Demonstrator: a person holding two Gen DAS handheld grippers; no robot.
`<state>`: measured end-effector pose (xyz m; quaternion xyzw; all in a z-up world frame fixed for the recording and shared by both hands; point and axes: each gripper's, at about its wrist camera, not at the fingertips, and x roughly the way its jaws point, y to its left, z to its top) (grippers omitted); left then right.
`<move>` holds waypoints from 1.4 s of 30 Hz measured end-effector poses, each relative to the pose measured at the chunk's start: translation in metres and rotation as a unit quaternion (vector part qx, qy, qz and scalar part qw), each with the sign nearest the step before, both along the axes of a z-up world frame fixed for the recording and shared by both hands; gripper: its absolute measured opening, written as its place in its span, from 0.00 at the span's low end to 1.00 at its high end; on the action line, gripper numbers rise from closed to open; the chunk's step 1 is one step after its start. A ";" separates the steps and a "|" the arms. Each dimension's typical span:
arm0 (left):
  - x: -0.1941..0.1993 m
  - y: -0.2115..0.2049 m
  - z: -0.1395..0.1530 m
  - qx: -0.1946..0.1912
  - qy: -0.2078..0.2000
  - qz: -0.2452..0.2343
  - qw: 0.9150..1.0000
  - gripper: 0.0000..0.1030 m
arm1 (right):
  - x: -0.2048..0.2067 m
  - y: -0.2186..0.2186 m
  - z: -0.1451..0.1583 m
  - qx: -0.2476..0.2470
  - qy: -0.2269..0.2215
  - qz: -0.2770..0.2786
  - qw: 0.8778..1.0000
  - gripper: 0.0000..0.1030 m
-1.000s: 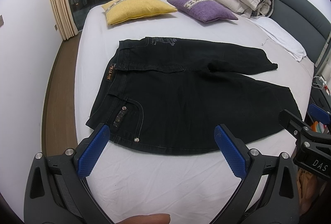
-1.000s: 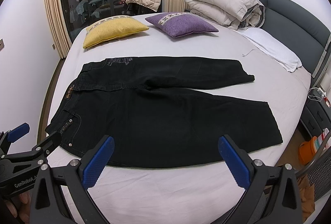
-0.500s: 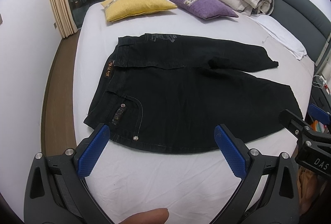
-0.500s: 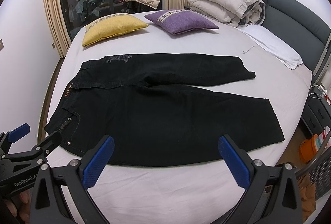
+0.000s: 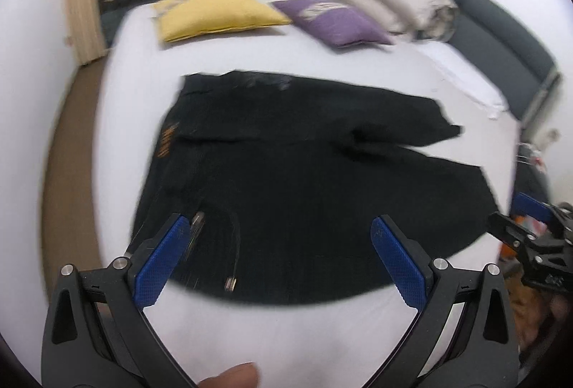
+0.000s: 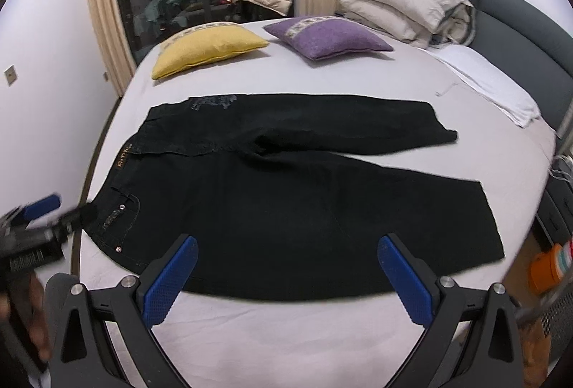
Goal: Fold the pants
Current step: 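Grasp the jeans waistband with the left tool while the right tool grasps it too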
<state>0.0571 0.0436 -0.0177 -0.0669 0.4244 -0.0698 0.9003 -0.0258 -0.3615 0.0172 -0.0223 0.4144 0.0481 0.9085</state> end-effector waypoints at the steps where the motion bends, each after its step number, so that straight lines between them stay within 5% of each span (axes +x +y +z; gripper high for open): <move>1: 0.013 0.003 -0.001 0.017 0.006 -0.010 1.000 1.00 | 0.007 -0.003 0.001 0.003 -0.002 0.011 1.000 1.00; 3: 0.044 0.008 0.000 0.060 0.020 -0.026 0.998 1.00 | 0.025 -0.010 0.003 0.006 -0.007 0.034 0.999 1.00; 7: 0.119 0.033 0.011 0.071 -0.003 -0.056 0.996 1.00 | 0.064 -0.020 0.004 0.012 -0.014 0.093 0.995 0.98; 12: 0.239 0.047 0.000 0.130 0.004 -0.118 0.984 1.00 | 0.126 -0.024 -0.007 0.003 -0.001 0.184 0.983 0.81; 18: 0.369 0.049 -0.059 0.155 0.099 -0.212 0.960 0.89 | 0.204 -0.031 -0.034 0.006 0.034 0.228 0.973 0.74; 29: 0.427 0.058 -0.135 0.118 0.190 -0.297 0.928 0.85 | 0.278 -0.031 -0.074 0.044 0.062 0.276 0.958 0.70; 36: 0.441 0.071 -0.144 0.077 0.207 -0.301 0.928 0.83 | 0.293 -0.026 -0.083 0.060 0.076 0.299 0.949 0.68; 39: 0.440 0.076 -0.141 0.062 0.213 -0.311 0.924 0.58 | 0.304 -0.026 -0.081 0.064 0.077 0.299 0.949 0.68; 40: 0.441 0.078 -0.139 0.057 0.212 -0.310 0.925 0.40 | 0.309 -0.028 -0.080 0.068 0.077 0.296 0.950 0.68; 42: 0.445 0.085 -0.135 0.047 0.217 -0.305 0.926 0.32 | 0.316 -0.030 -0.077 0.076 0.074 0.288 0.952 0.68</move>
